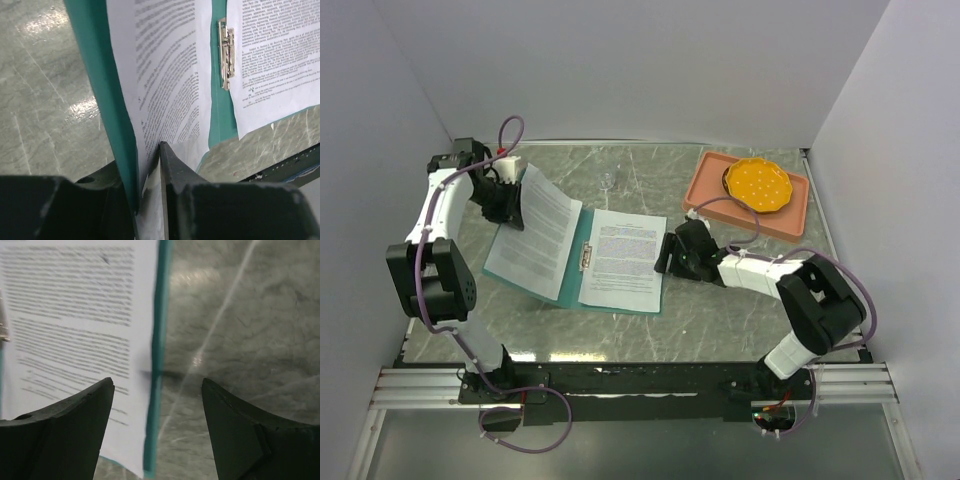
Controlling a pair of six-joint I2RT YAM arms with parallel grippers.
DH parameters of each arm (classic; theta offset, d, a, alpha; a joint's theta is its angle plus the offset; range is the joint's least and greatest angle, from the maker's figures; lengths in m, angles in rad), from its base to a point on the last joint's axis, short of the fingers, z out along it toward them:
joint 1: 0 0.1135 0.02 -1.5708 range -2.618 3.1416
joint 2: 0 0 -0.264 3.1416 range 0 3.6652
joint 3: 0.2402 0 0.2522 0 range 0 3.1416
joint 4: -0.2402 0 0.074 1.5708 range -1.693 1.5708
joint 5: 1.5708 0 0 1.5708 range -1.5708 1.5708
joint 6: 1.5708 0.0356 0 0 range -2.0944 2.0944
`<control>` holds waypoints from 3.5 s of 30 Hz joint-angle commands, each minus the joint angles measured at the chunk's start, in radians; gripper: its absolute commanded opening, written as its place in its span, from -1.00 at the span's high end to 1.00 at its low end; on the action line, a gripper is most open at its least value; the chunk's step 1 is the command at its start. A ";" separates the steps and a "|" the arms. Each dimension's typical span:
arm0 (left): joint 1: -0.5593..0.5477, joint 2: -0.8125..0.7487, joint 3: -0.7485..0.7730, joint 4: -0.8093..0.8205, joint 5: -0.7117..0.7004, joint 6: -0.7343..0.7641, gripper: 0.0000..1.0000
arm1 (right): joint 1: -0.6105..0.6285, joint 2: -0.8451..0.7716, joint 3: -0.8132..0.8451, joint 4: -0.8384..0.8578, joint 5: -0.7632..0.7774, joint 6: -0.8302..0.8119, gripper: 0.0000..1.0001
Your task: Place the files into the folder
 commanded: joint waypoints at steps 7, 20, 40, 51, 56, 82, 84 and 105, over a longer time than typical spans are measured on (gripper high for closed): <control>-0.110 -0.015 0.072 -0.131 0.030 0.007 0.13 | -0.004 0.129 0.025 0.134 -0.095 0.033 -0.57; -0.272 -0.044 0.153 -0.260 0.196 0.009 -0.65 | 0.071 0.124 -0.032 0.125 -0.112 0.061 -0.59; -0.493 0.007 0.254 -0.263 0.607 0.026 -0.92 | 0.005 -0.030 -0.088 -0.027 -0.019 0.041 -0.64; -0.295 -0.004 0.192 -0.197 0.415 0.081 -0.93 | -0.096 -0.239 -0.124 -0.139 0.118 0.024 -0.64; -0.235 -0.016 -0.070 0.094 0.137 -0.005 -0.92 | -0.104 -0.195 -0.055 -0.095 0.038 0.008 -0.64; -0.228 0.062 -0.372 0.454 0.151 0.099 -0.75 | -0.101 0.282 0.336 -0.056 -0.129 0.004 -0.64; -0.260 0.070 -0.361 0.429 0.200 0.095 -0.76 | -0.101 0.297 0.346 -0.062 -0.130 0.002 -0.63; -0.364 -0.088 -0.502 0.336 0.307 0.110 -0.74 | -0.017 0.282 0.237 -0.012 -0.144 0.067 -0.64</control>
